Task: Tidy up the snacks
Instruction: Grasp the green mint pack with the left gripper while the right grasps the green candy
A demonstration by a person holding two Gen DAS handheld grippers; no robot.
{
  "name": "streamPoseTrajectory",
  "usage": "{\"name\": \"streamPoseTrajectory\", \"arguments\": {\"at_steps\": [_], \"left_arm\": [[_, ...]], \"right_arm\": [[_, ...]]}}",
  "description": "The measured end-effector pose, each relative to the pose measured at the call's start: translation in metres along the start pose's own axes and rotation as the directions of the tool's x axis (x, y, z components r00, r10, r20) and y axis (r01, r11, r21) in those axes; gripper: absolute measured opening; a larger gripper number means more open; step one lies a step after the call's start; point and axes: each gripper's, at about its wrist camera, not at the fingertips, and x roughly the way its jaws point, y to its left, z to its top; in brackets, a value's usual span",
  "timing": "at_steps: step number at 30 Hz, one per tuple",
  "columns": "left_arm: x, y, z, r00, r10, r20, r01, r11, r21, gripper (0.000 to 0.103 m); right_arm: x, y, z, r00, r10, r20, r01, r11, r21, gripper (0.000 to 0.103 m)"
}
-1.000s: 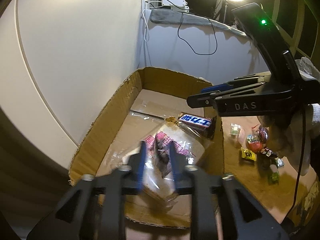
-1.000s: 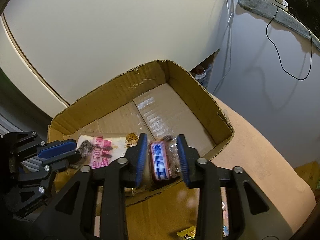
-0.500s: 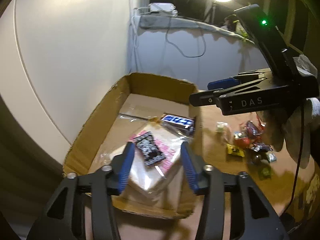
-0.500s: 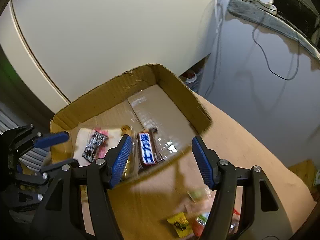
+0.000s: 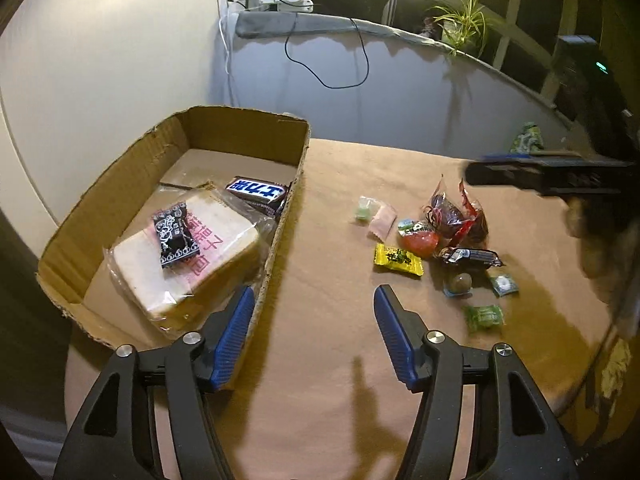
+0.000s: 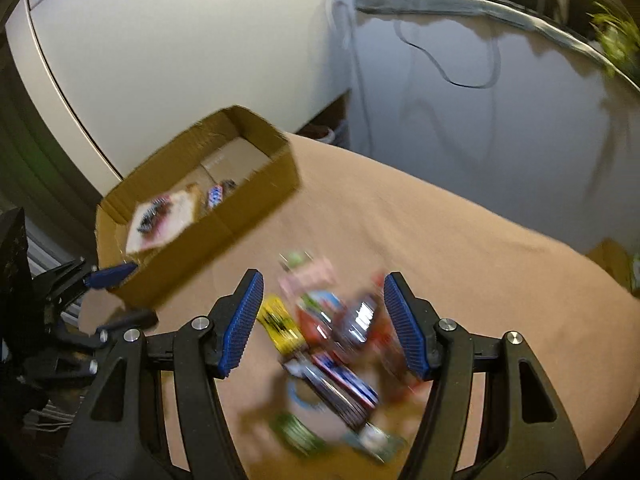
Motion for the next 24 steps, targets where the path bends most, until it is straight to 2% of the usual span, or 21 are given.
{"name": "streamPoseTrajectory", "arguments": {"at_steps": [3,8,13,19,22,24], "left_arm": [[-0.001,-0.004,0.000,1.000,0.012,0.006,-0.012,0.999,-0.032,0.061],[-0.018,-0.005,0.000,0.994,0.092,0.061,-0.089,0.995,-0.051,0.061],[-0.032,-0.009,-0.003,0.989,0.123,0.085,-0.120,0.992,-0.045,0.061],[-0.036,-0.045,-0.004,0.997,0.044,0.063,-0.046,0.998,0.031,0.061],[-0.028,-0.068,-0.007,1.000,-0.029,0.007,0.029,0.997,0.067,0.061],[-0.017,-0.086,-0.014,0.995,-0.090,-0.049,0.094,0.993,0.073,0.061]], "right_arm": [[-0.014,-0.021,-0.023,1.000,-0.011,-0.001,0.011,1.000,0.022,0.066],[-0.031,-0.050,-0.054,1.000,-0.002,0.004,0.002,0.998,0.055,0.066],[-0.040,-0.059,-0.073,1.000,-0.008,-0.001,0.008,0.999,0.048,0.066],[-0.039,-0.058,-0.089,0.999,0.011,-0.036,-0.011,1.000,0.007,0.066],[-0.033,-0.055,-0.095,0.998,0.016,-0.063,-0.018,0.999,-0.035,0.064],[-0.029,-0.050,-0.098,0.996,0.023,-0.084,-0.030,0.996,-0.079,0.059]]}}
